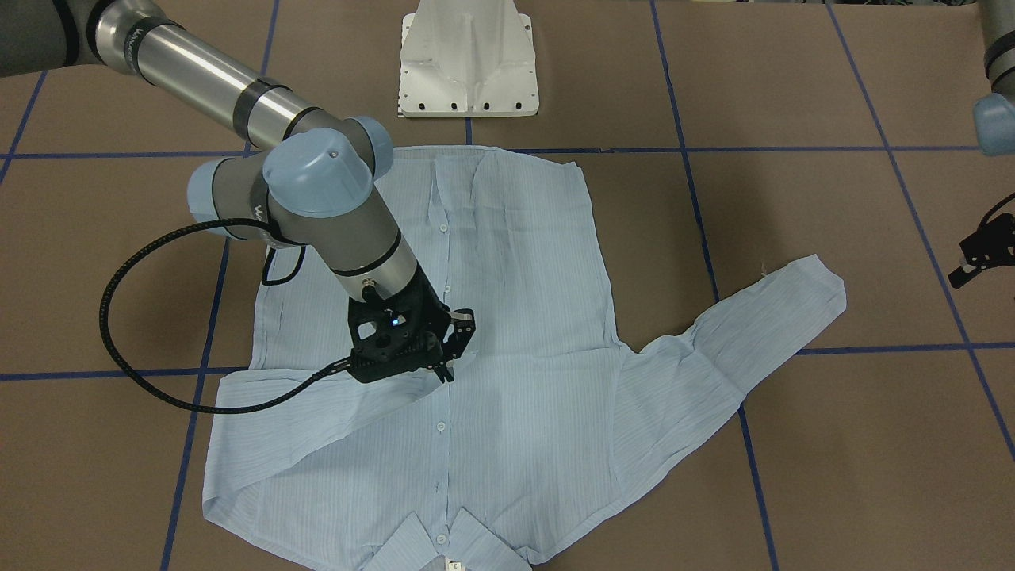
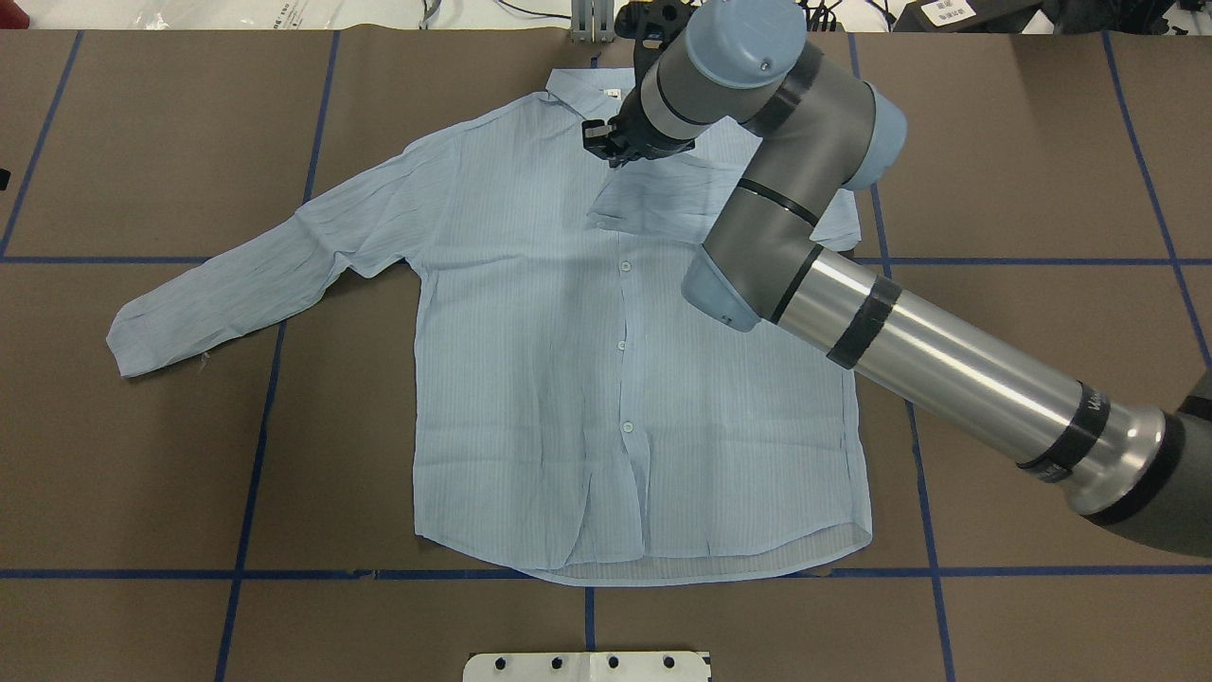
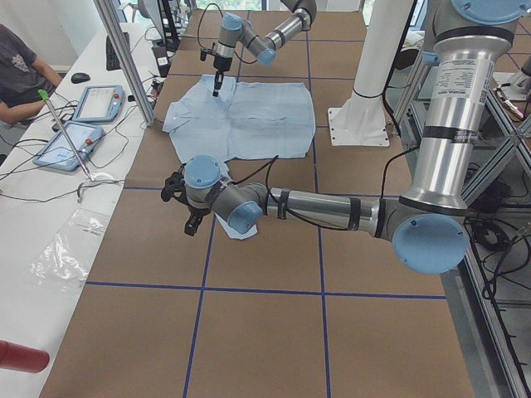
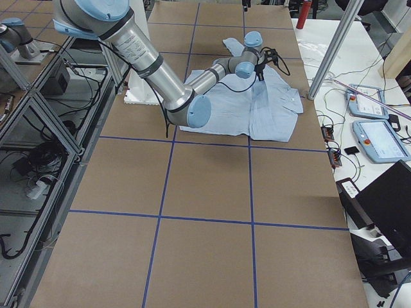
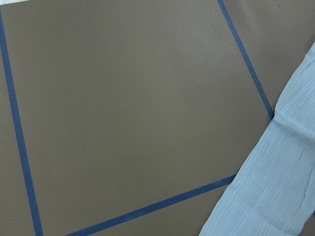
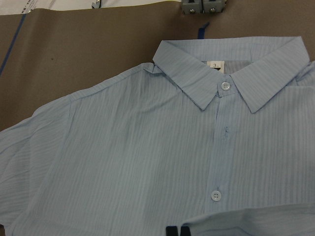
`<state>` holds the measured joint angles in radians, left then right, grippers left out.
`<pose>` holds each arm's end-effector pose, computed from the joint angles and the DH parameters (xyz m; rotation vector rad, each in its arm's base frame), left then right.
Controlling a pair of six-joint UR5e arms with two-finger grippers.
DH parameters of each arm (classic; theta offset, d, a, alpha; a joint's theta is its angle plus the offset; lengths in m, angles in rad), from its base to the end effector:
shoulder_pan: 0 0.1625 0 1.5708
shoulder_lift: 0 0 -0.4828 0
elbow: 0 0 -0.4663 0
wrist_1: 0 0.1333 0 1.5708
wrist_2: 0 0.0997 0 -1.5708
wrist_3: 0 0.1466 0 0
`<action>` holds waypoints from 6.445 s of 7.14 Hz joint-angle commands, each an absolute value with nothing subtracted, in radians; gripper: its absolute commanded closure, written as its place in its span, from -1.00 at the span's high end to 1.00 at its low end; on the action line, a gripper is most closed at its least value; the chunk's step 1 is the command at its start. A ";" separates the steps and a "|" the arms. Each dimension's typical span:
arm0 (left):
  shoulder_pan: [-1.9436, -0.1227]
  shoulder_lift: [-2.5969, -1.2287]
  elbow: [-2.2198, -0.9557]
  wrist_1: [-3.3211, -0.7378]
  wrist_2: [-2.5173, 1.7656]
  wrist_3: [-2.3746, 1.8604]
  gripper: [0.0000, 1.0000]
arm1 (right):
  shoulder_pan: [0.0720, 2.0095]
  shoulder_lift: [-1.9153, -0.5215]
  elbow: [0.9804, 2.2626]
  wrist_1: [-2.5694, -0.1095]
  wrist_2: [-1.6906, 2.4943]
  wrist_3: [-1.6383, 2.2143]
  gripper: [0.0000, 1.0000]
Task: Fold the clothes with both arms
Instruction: 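Carry the sleeve with the right gripper across the chest toward the collar, then release the sleeve on the chest and raise the right gripper, then grasp the other sleeve cuff with the left gripper while the right gripper withdraws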
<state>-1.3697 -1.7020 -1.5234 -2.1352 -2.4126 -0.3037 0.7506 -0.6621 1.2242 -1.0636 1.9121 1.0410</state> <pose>0.1096 -0.6576 0.6198 0.3863 0.9359 0.1789 -0.6332 -0.7058 0.1898 0.3847 -1.0313 0.0156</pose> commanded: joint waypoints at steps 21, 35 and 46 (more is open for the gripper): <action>-0.941 -1.438 -1.724 -2.414 -1.881 -1.138 0.88 | 0.822 -0.759 1.484 -1.402 1.971 0.965 1.00; -0.838 -1.509 -1.572 -2.410 -1.776 -1.135 0.00 | 0.848 -0.881 1.637 -1.505 1.973 0.850 1.00; -0.848 -1.552 -1.863 -2.116 -1.818 -1.126 -1.00 | 0.888 -0.997 1.664 -1.508 1.990 0.810 1.00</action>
